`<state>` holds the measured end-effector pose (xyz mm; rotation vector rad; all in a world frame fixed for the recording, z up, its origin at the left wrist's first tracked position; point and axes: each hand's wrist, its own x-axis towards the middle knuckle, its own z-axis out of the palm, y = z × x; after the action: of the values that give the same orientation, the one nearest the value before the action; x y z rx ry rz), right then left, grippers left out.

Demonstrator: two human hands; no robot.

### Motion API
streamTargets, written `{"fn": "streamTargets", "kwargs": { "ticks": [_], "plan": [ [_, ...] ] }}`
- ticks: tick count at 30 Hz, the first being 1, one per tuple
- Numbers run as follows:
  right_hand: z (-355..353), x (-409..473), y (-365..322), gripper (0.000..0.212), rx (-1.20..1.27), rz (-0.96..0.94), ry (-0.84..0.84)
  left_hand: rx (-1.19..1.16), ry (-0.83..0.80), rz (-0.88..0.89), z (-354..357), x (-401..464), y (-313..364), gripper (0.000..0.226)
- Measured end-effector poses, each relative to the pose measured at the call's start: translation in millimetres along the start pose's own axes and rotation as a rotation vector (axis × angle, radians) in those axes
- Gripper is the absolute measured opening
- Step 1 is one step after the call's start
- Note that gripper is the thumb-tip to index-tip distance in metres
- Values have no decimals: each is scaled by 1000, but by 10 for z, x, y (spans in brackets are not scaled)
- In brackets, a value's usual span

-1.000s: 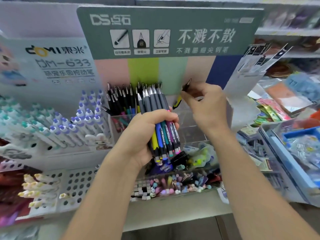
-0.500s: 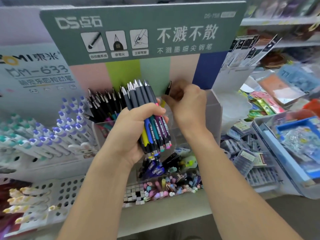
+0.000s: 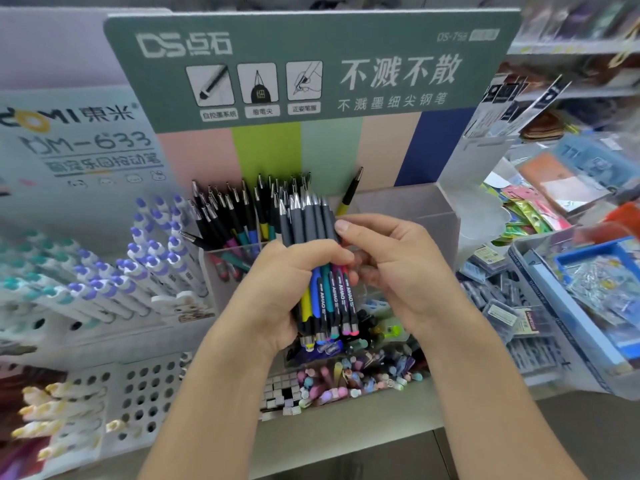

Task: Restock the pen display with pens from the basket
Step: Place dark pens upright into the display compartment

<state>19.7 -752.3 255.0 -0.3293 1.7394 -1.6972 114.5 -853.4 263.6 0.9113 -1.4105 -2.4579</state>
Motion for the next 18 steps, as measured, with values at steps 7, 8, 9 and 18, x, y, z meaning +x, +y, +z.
{"fn": "streamTargets", "kwargs": {
  "ticks": [7,8,9,18],
  "plan": [
    [67,44,-63,10,-22,22,19,-28,-21,-64,-37,-20,30,6],
    [88,43,-76,7,-33,15,35,-41,-20,-79,-35,-21,25,6],
    [111,36,-90,8,-47,8,47,-53,-25,-97,-37,-21,19,7],
    [48,32,-231,17,392,75,-5,-192,-44,-116,-64,-65,52,6]
  ]
}}
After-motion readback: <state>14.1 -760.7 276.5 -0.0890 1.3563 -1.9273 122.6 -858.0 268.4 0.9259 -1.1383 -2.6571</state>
